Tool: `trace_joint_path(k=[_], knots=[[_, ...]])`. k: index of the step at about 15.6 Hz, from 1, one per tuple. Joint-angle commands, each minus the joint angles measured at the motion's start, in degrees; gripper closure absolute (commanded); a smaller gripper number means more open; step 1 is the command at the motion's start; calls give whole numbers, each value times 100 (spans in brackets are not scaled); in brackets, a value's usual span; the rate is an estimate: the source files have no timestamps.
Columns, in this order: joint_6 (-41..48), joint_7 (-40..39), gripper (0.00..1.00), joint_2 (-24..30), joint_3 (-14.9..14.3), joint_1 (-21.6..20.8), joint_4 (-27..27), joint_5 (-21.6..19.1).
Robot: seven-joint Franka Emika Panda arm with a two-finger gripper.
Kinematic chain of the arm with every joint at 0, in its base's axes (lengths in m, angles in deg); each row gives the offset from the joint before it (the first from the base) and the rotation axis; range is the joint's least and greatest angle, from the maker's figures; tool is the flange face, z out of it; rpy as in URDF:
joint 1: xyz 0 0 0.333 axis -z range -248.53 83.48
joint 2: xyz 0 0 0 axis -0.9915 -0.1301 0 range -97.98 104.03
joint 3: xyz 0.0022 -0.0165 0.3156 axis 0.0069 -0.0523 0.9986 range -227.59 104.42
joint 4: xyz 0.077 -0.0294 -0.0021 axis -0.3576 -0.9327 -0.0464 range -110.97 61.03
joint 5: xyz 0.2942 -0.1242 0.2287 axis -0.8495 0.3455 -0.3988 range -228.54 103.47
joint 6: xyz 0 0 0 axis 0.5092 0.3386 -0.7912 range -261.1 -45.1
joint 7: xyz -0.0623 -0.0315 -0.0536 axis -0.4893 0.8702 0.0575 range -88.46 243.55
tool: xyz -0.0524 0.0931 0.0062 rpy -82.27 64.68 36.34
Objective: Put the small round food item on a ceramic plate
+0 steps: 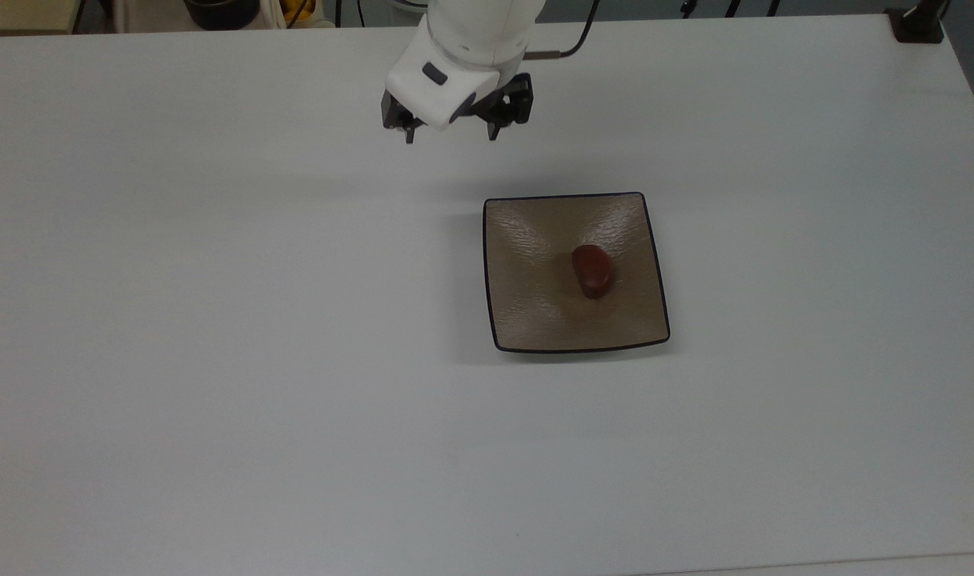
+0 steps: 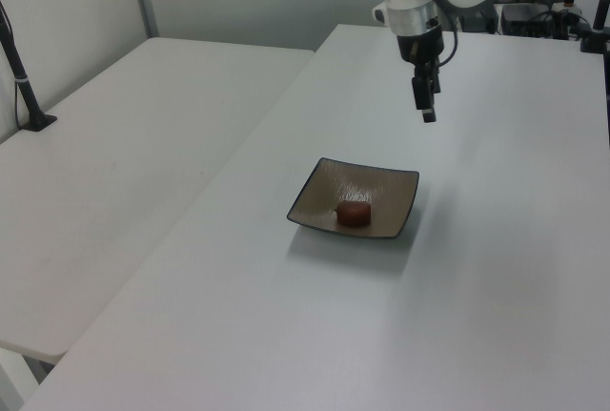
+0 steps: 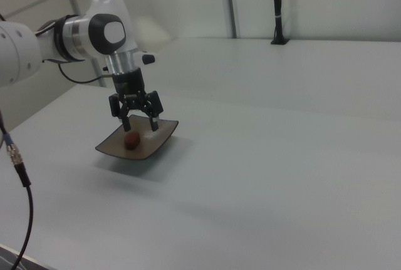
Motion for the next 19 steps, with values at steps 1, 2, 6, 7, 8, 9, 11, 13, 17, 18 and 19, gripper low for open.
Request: trace_joint_path(k=[1, 2, 6, 7, 8, 9, 11, 13, 17, 18, 19], knots=[[-155, -168, 0, 877, -170, -56, -945, -156], [-243, -160, 0, 1027, -240, -64, -1095, -235], [-885, -203, 0, 1537, -460, -82, -1640, -613], [-877, -212, 0, 1590, -504, -82, -1667, -666], [-903, -212, 0, 1678, -565, -91, -1720, -719], [-929, -317, 0, 1765, -618, -100, -1833, -850], [-912, -712, 0, 1837, -750, -100, -1870, -1140], [-903, -722, 0, 1837, -847, -100, -1835, -1334], [-789, -722, 0, 1810, -812, -117, -1658, -1274], [-806, -713, 0, 1758, -821, -100, -1632, -1273], [-815, -705, 0, 1775, -856, -65, -1632, -1343]])
